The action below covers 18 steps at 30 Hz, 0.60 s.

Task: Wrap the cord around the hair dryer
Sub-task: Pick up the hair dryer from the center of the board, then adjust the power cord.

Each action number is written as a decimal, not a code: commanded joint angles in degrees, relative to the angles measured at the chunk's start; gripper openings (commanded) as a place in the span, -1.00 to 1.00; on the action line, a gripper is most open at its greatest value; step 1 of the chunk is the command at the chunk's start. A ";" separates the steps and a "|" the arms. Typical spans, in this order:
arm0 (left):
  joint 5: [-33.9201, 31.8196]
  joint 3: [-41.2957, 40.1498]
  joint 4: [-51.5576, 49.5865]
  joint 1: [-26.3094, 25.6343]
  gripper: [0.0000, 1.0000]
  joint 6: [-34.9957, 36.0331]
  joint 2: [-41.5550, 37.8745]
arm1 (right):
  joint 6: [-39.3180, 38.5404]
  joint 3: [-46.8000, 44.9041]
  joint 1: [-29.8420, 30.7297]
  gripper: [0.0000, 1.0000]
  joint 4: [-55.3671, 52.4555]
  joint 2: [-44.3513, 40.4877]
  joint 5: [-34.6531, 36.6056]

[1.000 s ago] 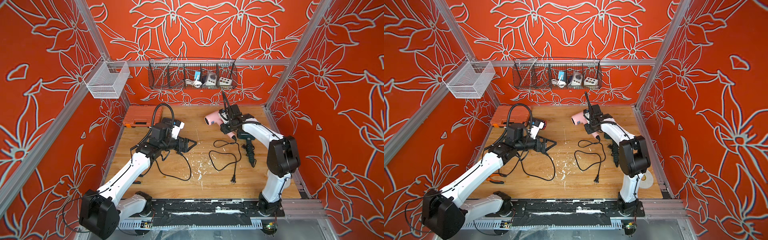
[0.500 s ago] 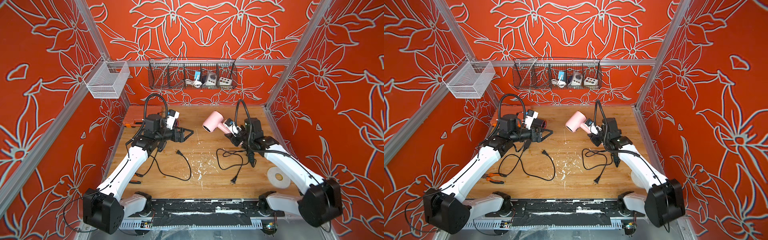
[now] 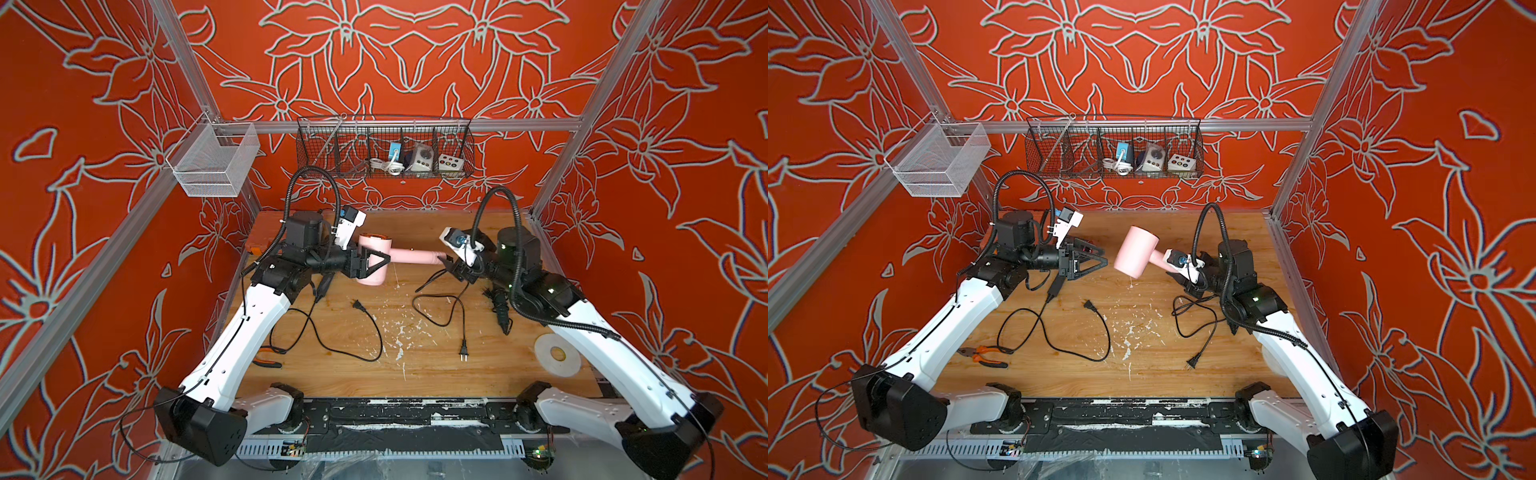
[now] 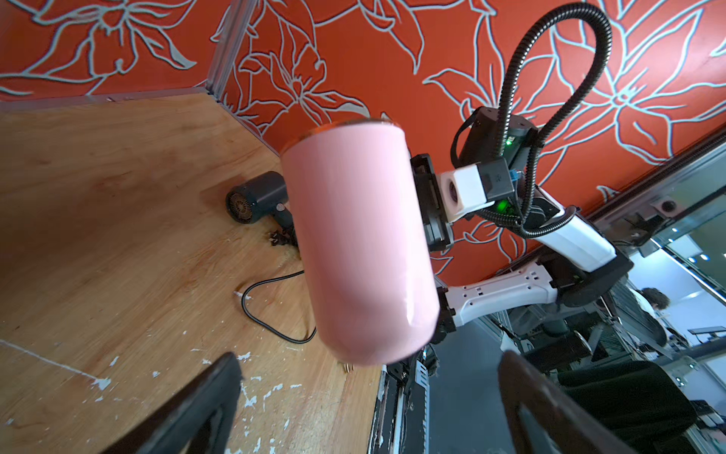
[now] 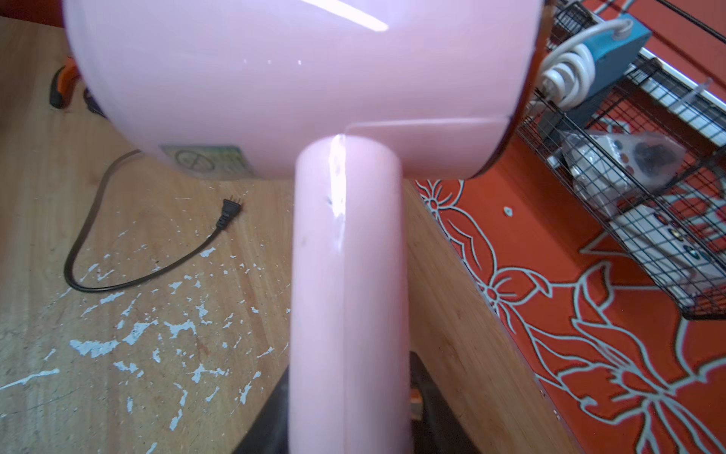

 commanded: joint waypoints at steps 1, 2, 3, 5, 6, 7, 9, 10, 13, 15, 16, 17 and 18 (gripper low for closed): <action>3.90 1.65 -0.28 -0.17 0.98 0.87 1.15 | -4.08 3.13 2.70 -1.00 -0.02 -1.09 -2.81; 3.44 2.06 -1.22 -0.38 0.97 1.46 1.30 | -4.87 3.43 3.65 -1.00 -0.46 -0.81 -2.20; 2.69 2.54 -2.44 -0.67 0.97 1.88 1.43 | -5.36 3.73 4.39 -1.00 -0.86 -0.43 -1.63; 2.45 3.95 -5.54 -1.38 0.93 3.42 2.15 | -6.31 4.48 5.82 -1.00 -1.48 0.46 -0.74; 2.14 4.52 -6.88 -1.82 0.92 4.00 2.40 | -6.75 4.85 6.30 -1.00 -1.81 0.87 -0.35; 1.78 5.13 -8.44 -2.39 0.92 4.83 2.69 | -7.32 5.40 7.09 -1.00 -2.25 1.25 0.16; 0.81 5.81 -10.84 -3.22 0.92 6.03 3.09 | -8.17 6.21 8.31 -1.00 -2.95 1.90 1.17; 0.61 5.97 -11.66 -3.57 0.92 6.48 3.28 | -8.52 6.55 8.91 -1.00 -3.01 2.23 1.61; -0.36 5.51 -12.11 -4.52 0.90 6.49 3.31 | -9.23 7.57 10.45 -1.00 -3.54 3.13 3.28; -1.58 4.99 -12.11 -5.10 0.88 6.29 3.00 | -9.28 8.08 11.13 -1.00 -3.46 3.75 4.09; -2.19 4.80 -12.03 -5.47 0.86 6.13 2.72 | -9.21 8.16 11.34 -1.00 -3.20 4.00 4.58; -2.99 4.48 -11.94 -5.75 0.85 5.96 2.43 | -8.95 8.32 11.60 -1.00 -2.92 4.25 5.13; -3.64 4.27 -11.78 -5.94 0.84 5.78 2.17 | -8.80 8.50 11.74 -1.00 -2.67 4.46 5.55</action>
